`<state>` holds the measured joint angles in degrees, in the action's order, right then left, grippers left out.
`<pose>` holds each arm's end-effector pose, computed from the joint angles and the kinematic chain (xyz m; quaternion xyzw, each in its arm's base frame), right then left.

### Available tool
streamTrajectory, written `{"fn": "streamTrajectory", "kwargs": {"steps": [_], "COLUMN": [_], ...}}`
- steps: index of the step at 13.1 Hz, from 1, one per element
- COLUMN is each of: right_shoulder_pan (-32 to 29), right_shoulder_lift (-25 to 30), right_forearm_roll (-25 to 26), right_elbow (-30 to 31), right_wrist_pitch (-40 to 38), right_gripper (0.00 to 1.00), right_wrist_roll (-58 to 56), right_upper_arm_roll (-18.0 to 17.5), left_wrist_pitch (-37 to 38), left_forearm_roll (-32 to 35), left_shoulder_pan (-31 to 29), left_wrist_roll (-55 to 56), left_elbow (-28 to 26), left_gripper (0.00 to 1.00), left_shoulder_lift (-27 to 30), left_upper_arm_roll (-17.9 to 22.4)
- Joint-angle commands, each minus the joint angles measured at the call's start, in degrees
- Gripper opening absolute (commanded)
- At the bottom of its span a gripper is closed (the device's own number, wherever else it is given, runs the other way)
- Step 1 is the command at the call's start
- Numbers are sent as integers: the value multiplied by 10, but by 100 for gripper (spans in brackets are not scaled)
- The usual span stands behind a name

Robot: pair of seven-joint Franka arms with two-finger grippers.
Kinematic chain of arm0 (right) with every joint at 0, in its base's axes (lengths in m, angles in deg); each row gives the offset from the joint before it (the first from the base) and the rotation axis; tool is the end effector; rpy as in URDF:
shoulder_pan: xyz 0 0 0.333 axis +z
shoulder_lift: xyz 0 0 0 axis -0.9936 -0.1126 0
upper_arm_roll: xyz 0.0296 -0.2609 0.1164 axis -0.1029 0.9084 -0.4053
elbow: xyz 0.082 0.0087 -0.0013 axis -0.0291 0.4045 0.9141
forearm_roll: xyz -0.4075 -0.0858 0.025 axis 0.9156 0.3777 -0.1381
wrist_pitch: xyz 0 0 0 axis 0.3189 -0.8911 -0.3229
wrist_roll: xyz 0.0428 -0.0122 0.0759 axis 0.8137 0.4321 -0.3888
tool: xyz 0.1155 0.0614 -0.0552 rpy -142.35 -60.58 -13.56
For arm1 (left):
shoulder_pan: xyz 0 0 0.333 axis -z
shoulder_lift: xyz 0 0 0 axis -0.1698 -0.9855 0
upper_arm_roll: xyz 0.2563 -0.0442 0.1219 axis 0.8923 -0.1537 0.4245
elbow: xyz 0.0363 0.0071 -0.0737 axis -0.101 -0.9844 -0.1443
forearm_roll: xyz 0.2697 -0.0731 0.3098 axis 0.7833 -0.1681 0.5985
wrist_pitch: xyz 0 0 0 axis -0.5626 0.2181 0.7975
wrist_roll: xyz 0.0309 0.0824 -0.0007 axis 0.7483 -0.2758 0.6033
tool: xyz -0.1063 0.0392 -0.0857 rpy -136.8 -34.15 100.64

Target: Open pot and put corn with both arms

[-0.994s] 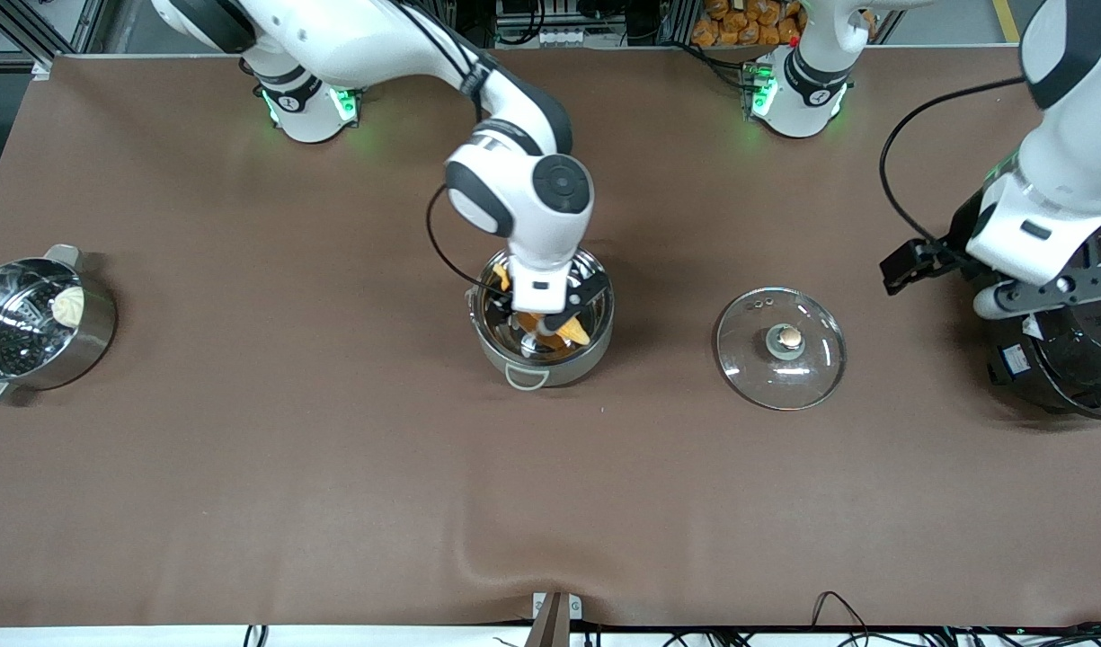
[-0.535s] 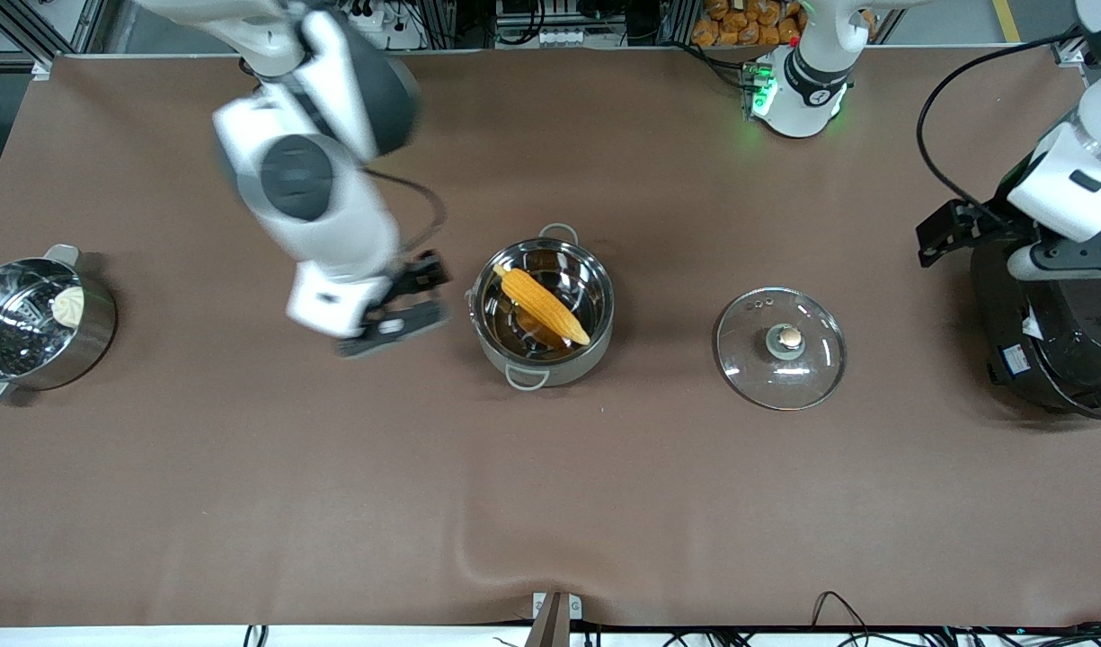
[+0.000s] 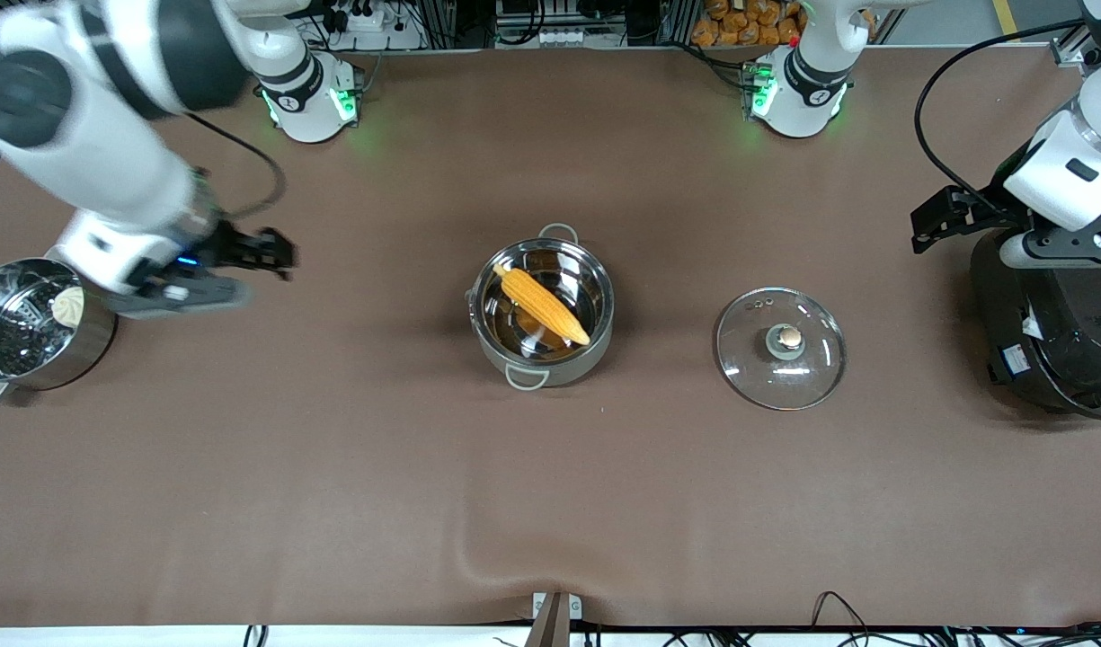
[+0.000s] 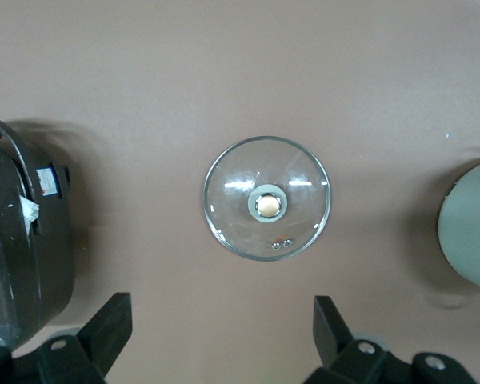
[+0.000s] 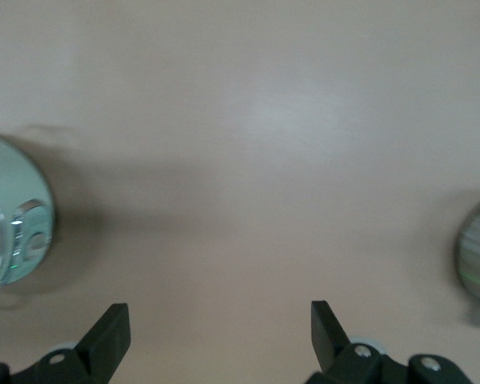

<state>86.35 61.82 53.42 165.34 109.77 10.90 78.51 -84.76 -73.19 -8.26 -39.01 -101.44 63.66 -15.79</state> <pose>0.5861 0.1242 0.4967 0.9981 0.0389 -0.0216 0.0424 0.5822 -0.0803 0.5536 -0.9998 0.0161 -0.0045 0.0068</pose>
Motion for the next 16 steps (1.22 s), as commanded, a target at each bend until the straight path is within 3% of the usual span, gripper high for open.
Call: {"fn": "streamTrajectory", "kwargs": {"steps": [1,4,9,16], "right_shoulder_pan": [-5,-25,-47,-68], "right_shoulder_lift": [42,60,71,68], "right_forearm_roll": [-17,-85,-81,-73], "right_elbow": [27,26,15,-7], "right_wrist_pitch": [-4,-26,-53,-64], "right_gripper": [100,100,100,100], "right_wrist_roll": [-48,-130,-63,-124], "right_upper_arm_roll": [46,104,105,108], "left_wrist_pitch": [7,20,28,28], "left_forearm_roll": [-12,-20,-17,-11], "left_shoulder_pan": [-6,-12,-18,-14], "left_wrist_roll": [-7,-5,-15,-14], "left_elbow": [-2,-1,1,1], "left_gripper": [100,100,100,100], "left_shoulder_lift": [-2,-2,-2,-6], "left_upper_arm_roll": [-1,-1,-1,-1]}}
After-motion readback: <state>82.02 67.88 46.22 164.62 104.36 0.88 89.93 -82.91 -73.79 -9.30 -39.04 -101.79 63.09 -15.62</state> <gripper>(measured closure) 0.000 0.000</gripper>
